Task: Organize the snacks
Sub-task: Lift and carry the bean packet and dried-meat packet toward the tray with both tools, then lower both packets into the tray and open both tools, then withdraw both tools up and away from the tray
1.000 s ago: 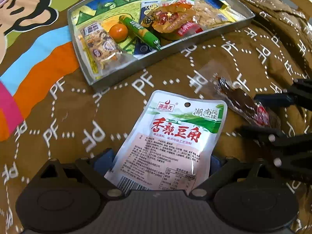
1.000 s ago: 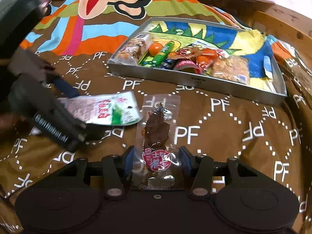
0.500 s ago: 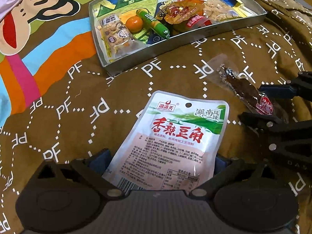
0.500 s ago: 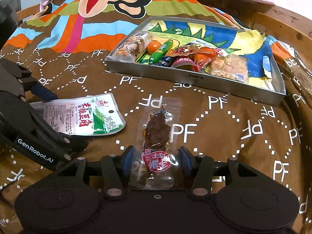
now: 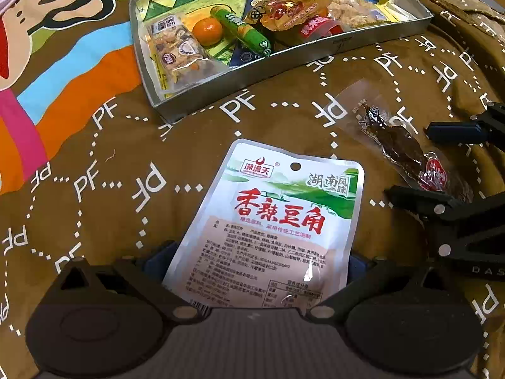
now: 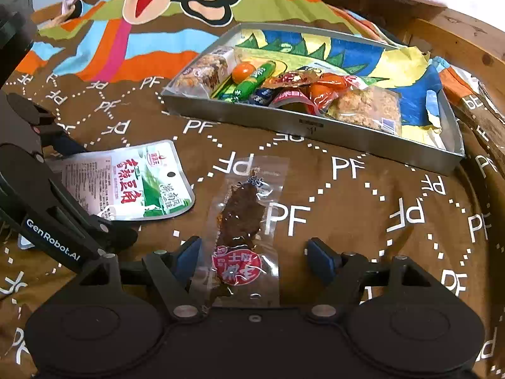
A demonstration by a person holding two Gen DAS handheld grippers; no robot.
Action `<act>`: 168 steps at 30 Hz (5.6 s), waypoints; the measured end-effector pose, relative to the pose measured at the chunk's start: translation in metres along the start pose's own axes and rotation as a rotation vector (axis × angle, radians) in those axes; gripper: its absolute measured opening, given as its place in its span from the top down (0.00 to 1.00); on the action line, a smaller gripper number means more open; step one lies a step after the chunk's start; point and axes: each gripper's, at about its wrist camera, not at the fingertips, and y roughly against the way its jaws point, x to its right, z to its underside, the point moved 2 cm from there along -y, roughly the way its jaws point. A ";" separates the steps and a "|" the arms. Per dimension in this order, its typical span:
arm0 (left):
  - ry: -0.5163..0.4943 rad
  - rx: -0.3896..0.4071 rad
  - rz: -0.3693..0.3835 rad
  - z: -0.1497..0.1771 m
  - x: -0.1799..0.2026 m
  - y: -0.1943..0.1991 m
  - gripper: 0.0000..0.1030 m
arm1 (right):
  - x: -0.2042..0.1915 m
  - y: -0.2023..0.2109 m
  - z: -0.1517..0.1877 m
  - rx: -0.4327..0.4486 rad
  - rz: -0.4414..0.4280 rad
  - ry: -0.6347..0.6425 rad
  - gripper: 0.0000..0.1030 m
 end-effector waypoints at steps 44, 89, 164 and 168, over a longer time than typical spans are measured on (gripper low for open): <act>0.122 0.087 0.043 0.011 -0.014 0.050 0.41 | -0.001 0.023 -0.001 0.061 -0.100 -0.114 0.51; 0.291 0.382 0.123 -0.158 -0.060 0.025 0.40 | 0.084 -0.010 -0.101 0.414 0.162 -0.184 0.58; 0.329 0.508 -0.201 0.052 0.029 0.165 0.01 | 0.039 0.184 0.037 0.423 0.127 -0.350 0.01; 0.335 0.501 -0.198 0.058 0.029 0.166 0.01 | 0.037 0.188 0.041 0.422 0.125 -0.347 0.01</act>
